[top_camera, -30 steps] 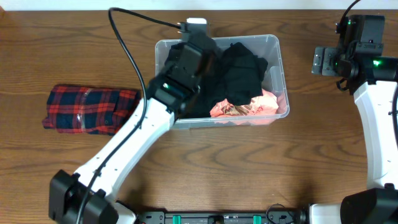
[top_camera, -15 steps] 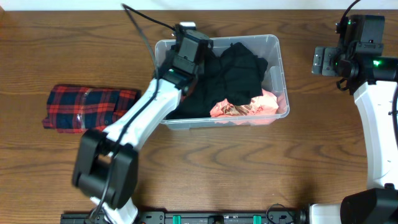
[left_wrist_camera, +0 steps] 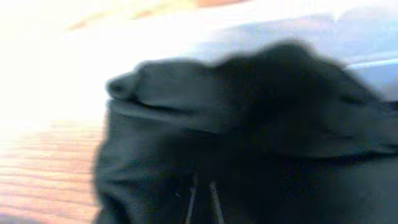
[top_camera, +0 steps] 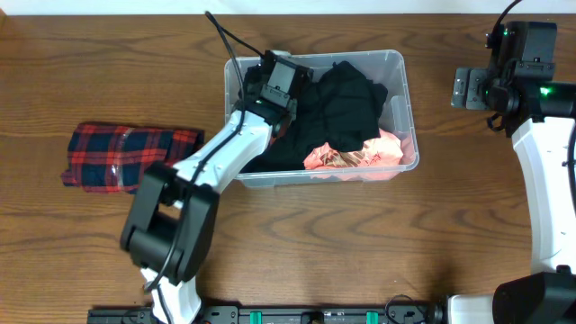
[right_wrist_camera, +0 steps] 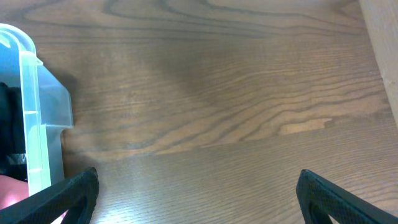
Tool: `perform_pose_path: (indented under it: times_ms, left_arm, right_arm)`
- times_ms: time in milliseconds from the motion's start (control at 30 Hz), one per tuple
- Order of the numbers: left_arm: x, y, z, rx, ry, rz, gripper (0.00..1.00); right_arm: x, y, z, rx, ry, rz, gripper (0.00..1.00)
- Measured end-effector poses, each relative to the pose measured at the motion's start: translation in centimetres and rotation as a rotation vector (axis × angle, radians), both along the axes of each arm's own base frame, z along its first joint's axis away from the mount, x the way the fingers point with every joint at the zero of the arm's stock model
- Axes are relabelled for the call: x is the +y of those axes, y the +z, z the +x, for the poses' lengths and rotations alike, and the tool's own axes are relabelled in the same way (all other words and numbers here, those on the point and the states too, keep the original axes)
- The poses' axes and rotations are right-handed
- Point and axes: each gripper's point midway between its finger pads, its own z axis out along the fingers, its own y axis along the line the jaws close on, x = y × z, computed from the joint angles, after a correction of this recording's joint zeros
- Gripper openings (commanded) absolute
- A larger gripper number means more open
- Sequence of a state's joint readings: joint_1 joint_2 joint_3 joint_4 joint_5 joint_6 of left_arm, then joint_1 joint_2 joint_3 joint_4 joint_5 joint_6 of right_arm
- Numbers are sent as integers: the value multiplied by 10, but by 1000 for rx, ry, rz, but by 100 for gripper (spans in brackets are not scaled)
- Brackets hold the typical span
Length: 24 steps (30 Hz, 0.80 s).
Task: Pack container
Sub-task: 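Tuck the black garment's left edge into the bin with the left gripper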
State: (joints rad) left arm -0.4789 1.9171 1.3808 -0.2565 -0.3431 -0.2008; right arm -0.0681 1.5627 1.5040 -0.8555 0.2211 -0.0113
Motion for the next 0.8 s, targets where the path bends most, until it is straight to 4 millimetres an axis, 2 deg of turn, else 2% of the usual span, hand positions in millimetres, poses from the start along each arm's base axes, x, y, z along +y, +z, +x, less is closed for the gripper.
perform_pose_path:
  times_ms: [167, 233, 300, 367, 533, 800]
  left_arm:
    - [8, 70, -15, -90, -5, -41, 11]
    - [12, 90, -22, -116, -7, -52, 11]
    - [15, 97, -28, -113, -9, -47, 12]
    - [17, 91, -33, -79, -10, -31, 12]
    - [27, 57, -51, 60, 16, 18, 12]
    - [40, 17, -77, 203, 78, 48, 12]
  right_arm:
    - [0, 0, 0, 0, 0, 0, 99]
    - [0, 0, 0, 0, 0, 0, 99]
    - [0, 0, 0, 0, 0, 0, 99]
    - [0, 0, 0, 0, 0, 0, 99]
    - [0, 0, 0, 0, 0, 0, 99]
    - [0, 0, 0, 0, 0, 0, 99]
